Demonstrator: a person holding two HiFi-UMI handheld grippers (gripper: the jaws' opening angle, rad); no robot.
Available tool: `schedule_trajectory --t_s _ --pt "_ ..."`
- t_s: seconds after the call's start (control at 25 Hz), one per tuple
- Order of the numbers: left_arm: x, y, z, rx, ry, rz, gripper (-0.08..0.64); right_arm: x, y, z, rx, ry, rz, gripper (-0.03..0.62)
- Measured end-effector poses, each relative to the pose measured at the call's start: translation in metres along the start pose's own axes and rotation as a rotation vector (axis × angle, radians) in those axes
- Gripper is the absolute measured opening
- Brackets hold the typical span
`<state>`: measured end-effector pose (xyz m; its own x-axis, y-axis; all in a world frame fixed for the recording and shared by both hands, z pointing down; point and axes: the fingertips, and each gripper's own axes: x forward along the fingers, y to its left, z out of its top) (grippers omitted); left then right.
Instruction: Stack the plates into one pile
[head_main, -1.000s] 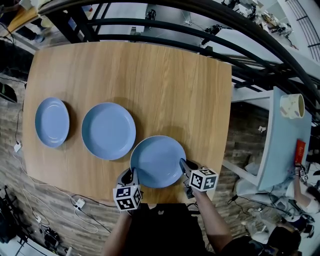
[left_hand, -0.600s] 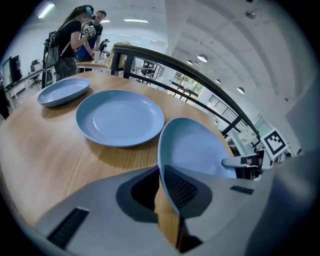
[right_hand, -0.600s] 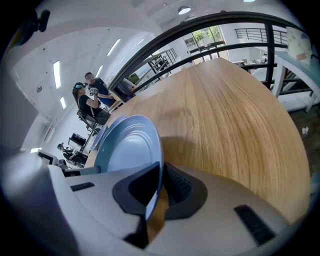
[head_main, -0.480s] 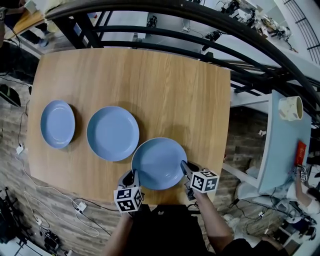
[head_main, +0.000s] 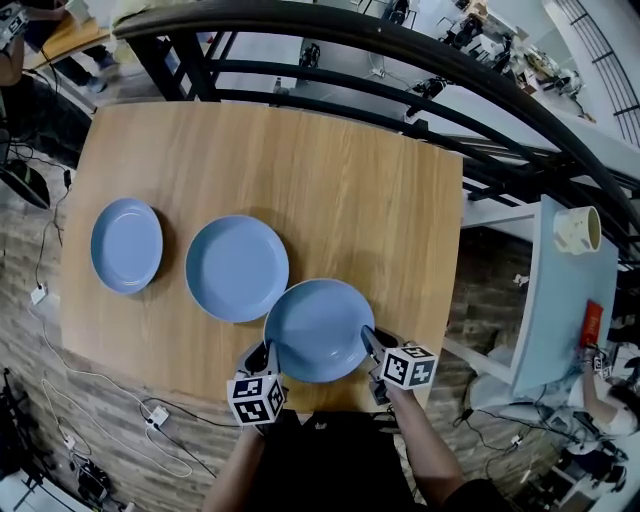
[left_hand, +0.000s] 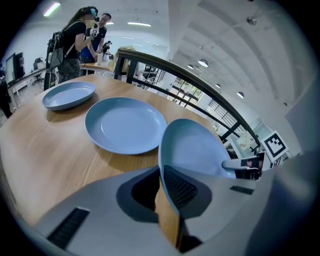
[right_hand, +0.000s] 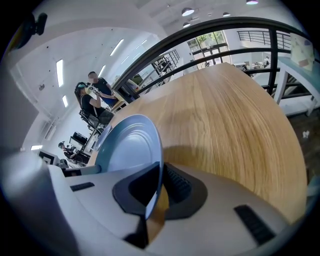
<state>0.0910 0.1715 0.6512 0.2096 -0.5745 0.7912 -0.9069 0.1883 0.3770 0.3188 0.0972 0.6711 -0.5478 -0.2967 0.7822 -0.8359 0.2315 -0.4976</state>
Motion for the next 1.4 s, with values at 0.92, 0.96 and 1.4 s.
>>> schedule_trajectory --t_s 0.92,0.96,1.4 --pt "-0.038 0.046 0.024 -0.073 -0.059 0.033 0.043 0.018 0.067 0.022 -0.092 0.027 0.044 0.038" --pt "-0.039 0.049 0.025 -0.076 -0.061 0.034 0.044 0.02 0.071 0.023 -0.095 0.027 0.045 0.039" --pt "-0.051 0.093 0.045 -0.102 -0.077 0.052 0.044 0.048 0.116 0.035 -0.121 0.039 0.059 0.038"
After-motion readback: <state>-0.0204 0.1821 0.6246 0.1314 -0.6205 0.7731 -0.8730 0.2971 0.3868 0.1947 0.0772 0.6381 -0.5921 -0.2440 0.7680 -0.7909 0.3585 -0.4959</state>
